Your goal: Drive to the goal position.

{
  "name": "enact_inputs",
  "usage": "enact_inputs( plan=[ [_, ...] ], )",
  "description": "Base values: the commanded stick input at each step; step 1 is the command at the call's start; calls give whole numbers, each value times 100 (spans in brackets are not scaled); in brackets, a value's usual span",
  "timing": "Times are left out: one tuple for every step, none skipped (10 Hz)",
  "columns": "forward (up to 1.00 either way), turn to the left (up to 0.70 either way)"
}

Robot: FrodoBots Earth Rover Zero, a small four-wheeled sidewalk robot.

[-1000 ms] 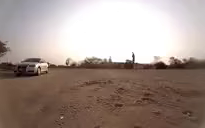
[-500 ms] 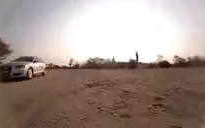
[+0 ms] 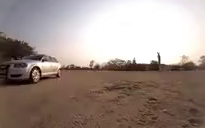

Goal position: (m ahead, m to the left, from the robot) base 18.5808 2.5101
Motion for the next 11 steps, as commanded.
enact_inputs(
  plan=[
    [70,0],
    [70,0],
    [70,0],
    [70,0],
    [70,0],
    [70,0],
    [70,0],
    [70,0],
    [70,0],
    [70,0],
    [70,0]
  ],
)
